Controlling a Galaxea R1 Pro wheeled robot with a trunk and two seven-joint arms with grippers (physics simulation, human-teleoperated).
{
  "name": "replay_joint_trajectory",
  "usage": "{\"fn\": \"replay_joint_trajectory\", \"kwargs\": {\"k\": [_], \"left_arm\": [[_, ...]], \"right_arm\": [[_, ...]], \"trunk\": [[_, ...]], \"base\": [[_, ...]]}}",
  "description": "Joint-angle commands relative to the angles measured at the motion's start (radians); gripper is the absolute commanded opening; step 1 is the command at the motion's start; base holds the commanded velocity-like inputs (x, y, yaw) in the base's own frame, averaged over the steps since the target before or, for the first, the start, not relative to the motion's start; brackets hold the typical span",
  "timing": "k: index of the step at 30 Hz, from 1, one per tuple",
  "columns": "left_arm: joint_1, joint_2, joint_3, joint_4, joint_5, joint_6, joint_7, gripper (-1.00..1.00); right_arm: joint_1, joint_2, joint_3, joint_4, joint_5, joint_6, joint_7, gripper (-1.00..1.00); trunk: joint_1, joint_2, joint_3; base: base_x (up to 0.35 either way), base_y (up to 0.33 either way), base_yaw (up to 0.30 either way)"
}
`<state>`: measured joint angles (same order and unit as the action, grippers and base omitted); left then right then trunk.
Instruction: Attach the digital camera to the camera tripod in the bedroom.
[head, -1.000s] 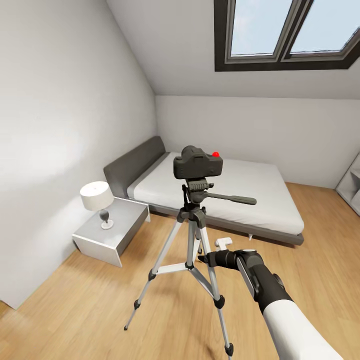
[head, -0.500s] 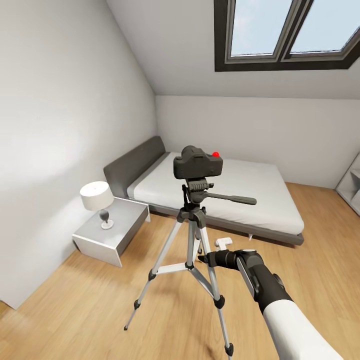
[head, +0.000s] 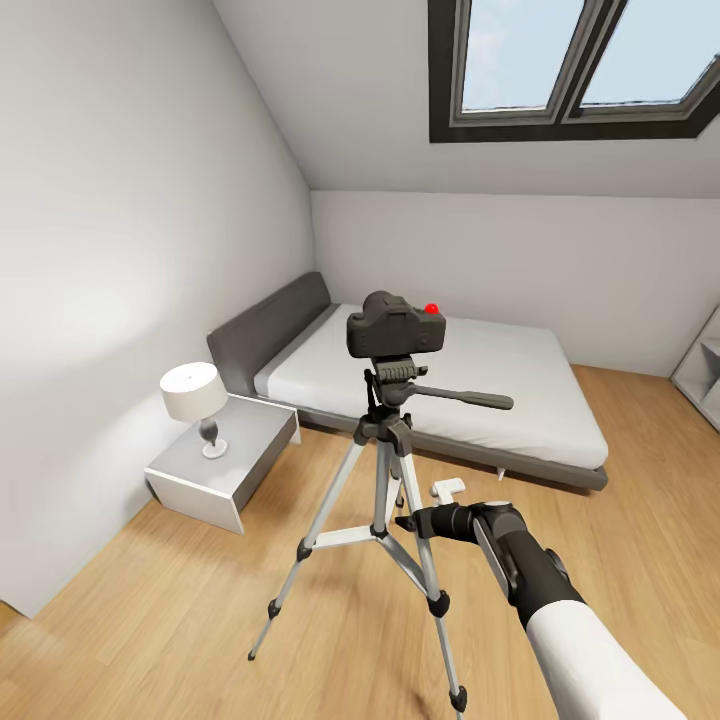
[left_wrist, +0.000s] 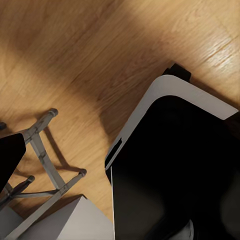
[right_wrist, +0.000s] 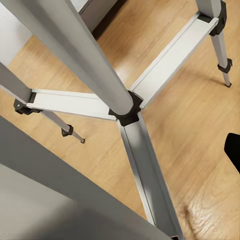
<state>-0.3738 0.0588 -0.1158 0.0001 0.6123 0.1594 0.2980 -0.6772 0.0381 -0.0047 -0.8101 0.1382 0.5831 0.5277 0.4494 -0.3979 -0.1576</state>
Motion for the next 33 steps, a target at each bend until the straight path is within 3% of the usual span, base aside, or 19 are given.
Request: {"fn": "replay_joint_trajectory", "kwargs": {"k": [1,10,22,33], "left_arm": [[-0.001,0.000,-0.008,0.000,0.006,0.004,0.003,1.00],[0.000,-0.001,-0.008,0.000,0.006,0.004,0.003,1.00],[0.000,-0.002,-0.008,0.000,0.006,0.003,0.003,1.00],[0.000,-0.002,-0.008,0.000,0.005,0.003,0.002,1.00]], "right_arm": [[-0.001,0.000,-0.001,-0.001,0.011,0.003,0.007,1.00],[-0.001,0.000,-0.001,-0.001,0.010,0.003,0.008,1.00],[-0.001,0.000,-0.001,-0.001,0.009,0.003,0.012,1.00],[-0.001,0.000,-0.001,-0.001,0.010,0.003,0.011,1.00]], "trunk": [[0.001,-0.002,-0.002],[0.001,-0.002,-0.002],[0.001,-0.002,-0.002],[0.001,-0.002,-0.002]], "base": [[0.000,0.000,0.000],[-0.012,0.000,0.000],[-0.232,0.000,0.000],[-0.047,0.000,0.000]]}}
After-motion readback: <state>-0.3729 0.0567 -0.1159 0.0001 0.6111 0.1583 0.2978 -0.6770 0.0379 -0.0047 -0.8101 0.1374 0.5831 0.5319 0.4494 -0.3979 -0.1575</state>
